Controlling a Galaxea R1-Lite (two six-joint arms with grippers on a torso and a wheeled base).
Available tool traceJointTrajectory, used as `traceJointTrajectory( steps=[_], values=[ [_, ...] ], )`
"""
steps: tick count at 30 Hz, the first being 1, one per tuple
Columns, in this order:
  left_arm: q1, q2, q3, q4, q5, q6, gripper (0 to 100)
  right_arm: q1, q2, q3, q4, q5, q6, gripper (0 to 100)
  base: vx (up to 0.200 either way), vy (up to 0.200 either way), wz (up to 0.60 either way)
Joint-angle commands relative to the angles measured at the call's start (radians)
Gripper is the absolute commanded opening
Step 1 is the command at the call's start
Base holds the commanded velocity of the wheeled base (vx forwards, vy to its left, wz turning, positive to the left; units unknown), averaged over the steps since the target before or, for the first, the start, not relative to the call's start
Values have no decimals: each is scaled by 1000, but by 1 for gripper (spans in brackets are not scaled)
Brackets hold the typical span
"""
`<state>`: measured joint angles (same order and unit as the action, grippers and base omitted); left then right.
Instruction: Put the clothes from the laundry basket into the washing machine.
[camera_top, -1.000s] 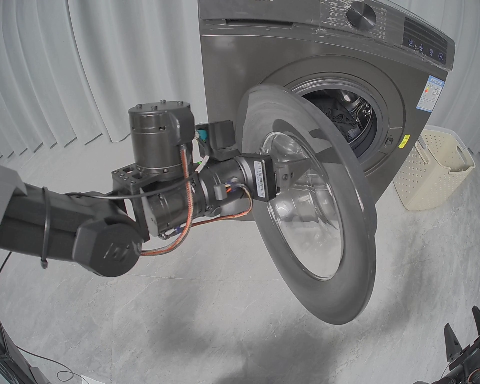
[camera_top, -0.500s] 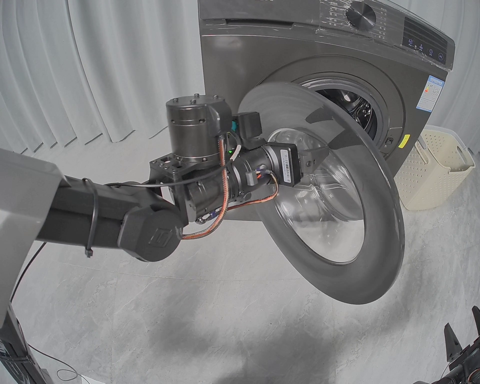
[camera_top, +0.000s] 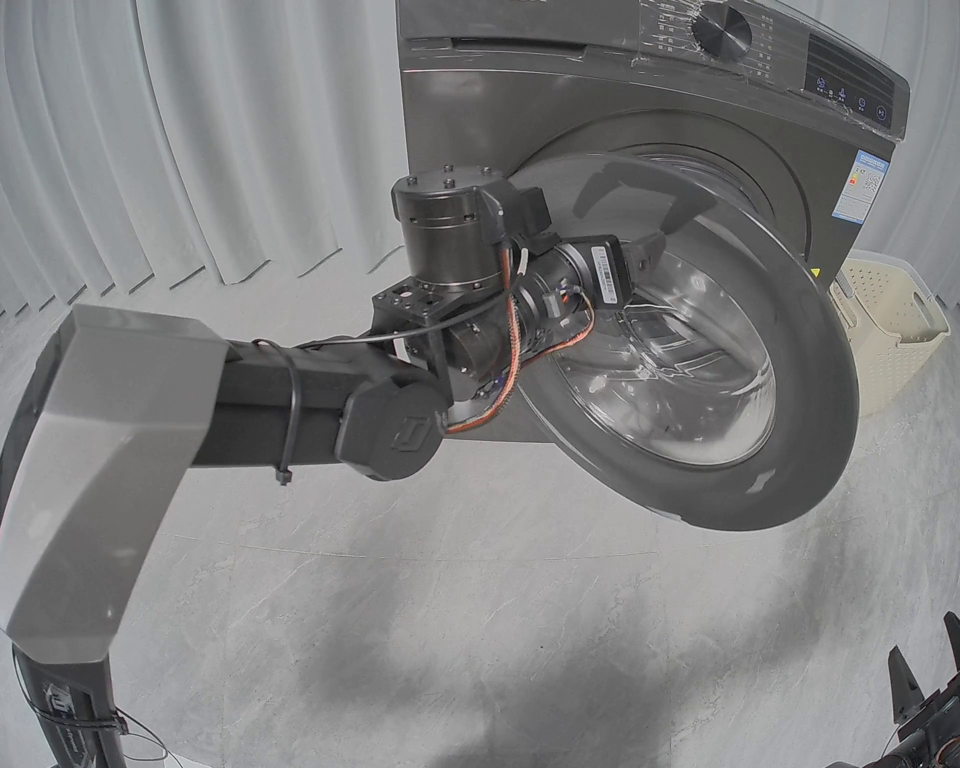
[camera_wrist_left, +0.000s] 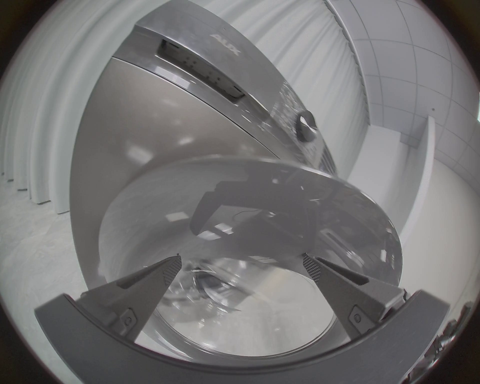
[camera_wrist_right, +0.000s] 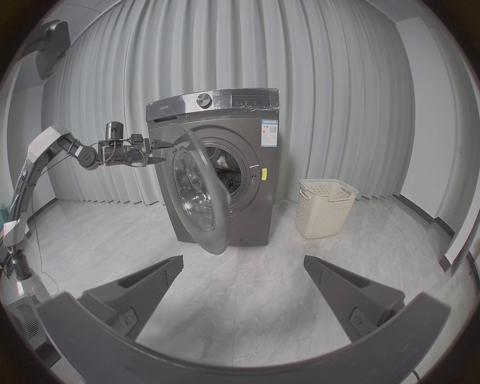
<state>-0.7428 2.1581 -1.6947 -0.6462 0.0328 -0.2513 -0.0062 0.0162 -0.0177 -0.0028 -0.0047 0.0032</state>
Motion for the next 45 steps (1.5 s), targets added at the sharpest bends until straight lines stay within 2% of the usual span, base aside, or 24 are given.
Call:
traceJointTrajectory(
  steps=[1, 2, 5, 10, 13, 14, 15, 18, 19, 20, 21, 22, 24, 28, 29, 30, 34, 36, 41, 45],
  values=[
    [5, 128, -149, -1, 107, -43, 100, 0, -5, 16, 0, 0, 0, 100, 0, 0, 0],
    [5, 146, -184, -6, 133, -43, 100, 0, -5, 16, 0, 0, 0, 100, 0, 0, 0],
    [3, 147, -192, -9, 154, -43, 100, 0, -5, 16, 0, 0, 0, 100, 0, 0, 0],
    [-10, -7, -3, 5, 154, -46, 100, 0, -5, 16, 0, 0, 0, 100, 0, 0, 0],
    [-18, -165, 185, 7, 134, -43, 100, 0, -5, 16, 0, 0, 0, 100, 0, 0, 0],
    [-18, -181, 205, 7, 131, -43, 100, 0, -5, 16, 0, 0, 0, 100, 0, 0, 0],
    [-20, -302, 352, 8, 108, -43, 100, 0, -5, 16, 0, 0, 0, 100, 0, 0, 0],
    [-26, -483, 552, 10, 90, -37, 100, 0, -5, 16, 0, 0, 0, 100, 0, 0, 0],
    [-26, -494, 563, 10, 88, -36, 100, 0, -5, 16, 0, 0, 0, 100, 0, 0, 0],
    [-32, -621, 704, 16, 79, -29, 100, 0, -5, 16, 0, 0, 0, 100, 0, 0, 0],
    [-36, -704, 787, 19, 78, -22, 100, 0, -5, 16, 0, 0, 0, 100, 0, 0, 0],
    [-38, -724, 810, 20, 78, -20, 100, 0, -5, 16, 0, 0, 0, 100, 0, 0, 0],
    [-40, -949, 1023, 23, 76, 4, 100, 0, -5, 16, 0, 0, 0, 100, 0, 0, 0],
    [10, -1222, 1267, 53, 76, 46, 100, 0, -5, 16, 0, 0, 0, 100, 0, 0, 0],
    [10, -1222, 1267, 53, 76, 46, 100, 0, -5, 16, 0, 0, 0, 100, 0, 0, 0],
    [89, -1330, 1357, 79, 73, 67, 100, 0, -5, 16, 0, 0, 0, 100, 0, 0, 0],
    [263, -1523, 1488, 123, 42, 132, 100, 0, -5, 16, 0, 0, 0, 100, 0, 0, 0],
    [335, -1617, 1540, 152, 26, 152, 100, 0, -5, 16, 0, 0, 0, 100, 0, 0, 0],
    [496, -1833, 1584, 290, -1, 165, 100, 0, -5, 16, 0, 0, 0, 100, 0, 0, 0],
    [568, -1966, 1592, 419, -25, 173, 100, -3, -5, 16, 0, 0, 1, 100, 0, 0, 0]
  ],
)
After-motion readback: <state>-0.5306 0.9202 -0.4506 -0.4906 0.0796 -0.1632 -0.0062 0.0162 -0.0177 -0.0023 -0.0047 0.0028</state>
